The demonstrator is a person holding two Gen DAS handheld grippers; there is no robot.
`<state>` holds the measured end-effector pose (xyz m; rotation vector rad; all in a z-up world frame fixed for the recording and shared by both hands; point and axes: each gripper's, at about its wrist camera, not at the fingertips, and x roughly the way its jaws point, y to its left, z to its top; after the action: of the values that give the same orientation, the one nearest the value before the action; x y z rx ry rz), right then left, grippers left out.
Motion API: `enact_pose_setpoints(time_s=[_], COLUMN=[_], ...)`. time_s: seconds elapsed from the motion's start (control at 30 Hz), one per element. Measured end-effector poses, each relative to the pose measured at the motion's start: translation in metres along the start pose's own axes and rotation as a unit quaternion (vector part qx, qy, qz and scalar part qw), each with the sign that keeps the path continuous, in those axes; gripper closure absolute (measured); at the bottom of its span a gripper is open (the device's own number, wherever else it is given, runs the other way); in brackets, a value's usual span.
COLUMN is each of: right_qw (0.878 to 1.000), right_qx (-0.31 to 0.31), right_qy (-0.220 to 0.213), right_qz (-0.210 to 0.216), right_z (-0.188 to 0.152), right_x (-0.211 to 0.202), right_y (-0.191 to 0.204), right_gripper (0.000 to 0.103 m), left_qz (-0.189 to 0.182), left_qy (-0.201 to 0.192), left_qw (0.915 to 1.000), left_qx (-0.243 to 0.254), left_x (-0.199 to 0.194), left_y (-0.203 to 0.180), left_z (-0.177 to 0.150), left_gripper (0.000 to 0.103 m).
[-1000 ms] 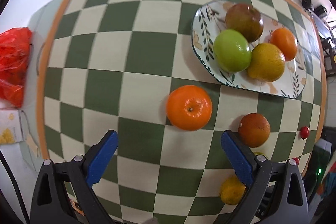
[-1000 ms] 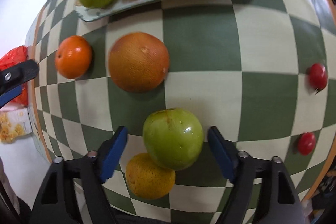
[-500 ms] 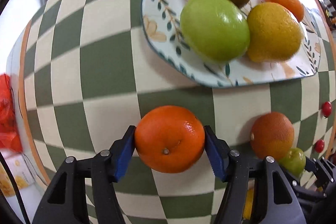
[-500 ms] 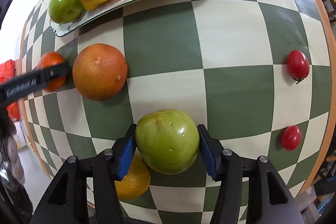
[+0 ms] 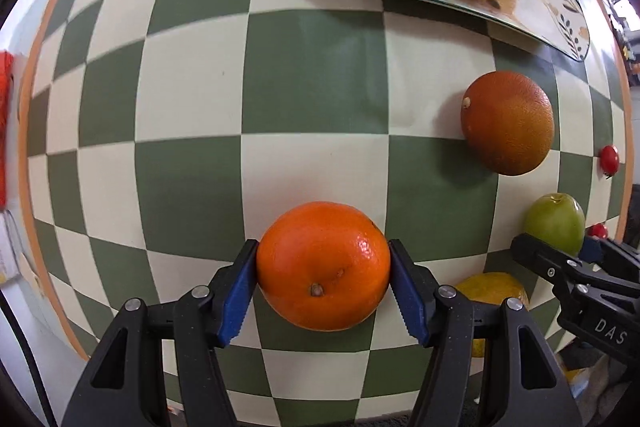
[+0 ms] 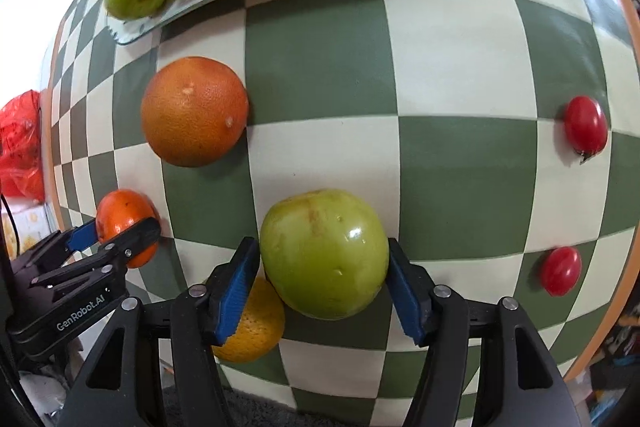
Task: Organize fruits
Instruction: 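Grasp the green apple with the right tool while the left grasps a tangerine, then place the green apple on the plate with the right tool while the left places the tangerine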
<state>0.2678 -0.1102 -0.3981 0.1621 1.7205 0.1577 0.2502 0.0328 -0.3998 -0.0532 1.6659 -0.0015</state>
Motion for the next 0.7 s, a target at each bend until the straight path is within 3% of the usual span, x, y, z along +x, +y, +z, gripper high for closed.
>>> enact_pose_setpoints(time_s=[0.13, 0.33, 0.47, 0.6, 0.7], right_qw=[1.0, 0.993, 0.986, 0.986, 0.988], right_qx=[-0.005, 0.025, 0.037, 0.036, 0.034], right_qy=[-0.026, -0.072, -0.106, -0.113, -0.094], right_qz=[0.001, 0.086, 0.123, 0.12, 0.118], right_z=[-0.004, 0.009, 0.061, 0.13, 0.17], right_x=[-0.009, -0.077, -0.128, -0.146, -0.139], right_y=[-0.003, -0.04, -0.068, -0.087, -0.094], right_gripper=[0.045, 0.045, 0.045, 0.045, 0.045], left_qz=[0.001, -0.072, -0.154, -0.187, -0.194], left_qy=[-0.018, -0.083, -0.085, -0.056, -0.032], left_qw=[0.9998, 0.9939, 0.9842, 0.9787, 0.9763], left_qx=[0.01, 0.014, -0.016, -0.062, -0.091], left_x=[-0.015, -0.087, -0.128, -0.116, -0.099], left_y=[-0.016, -0.062, -0.085, -0.092, -0.09], left_z=[0.002, 0.019, 0.092, 0.14, 0.162], left_gripper=[0.043, 0.043, 0.042, 0.042, 0.042])
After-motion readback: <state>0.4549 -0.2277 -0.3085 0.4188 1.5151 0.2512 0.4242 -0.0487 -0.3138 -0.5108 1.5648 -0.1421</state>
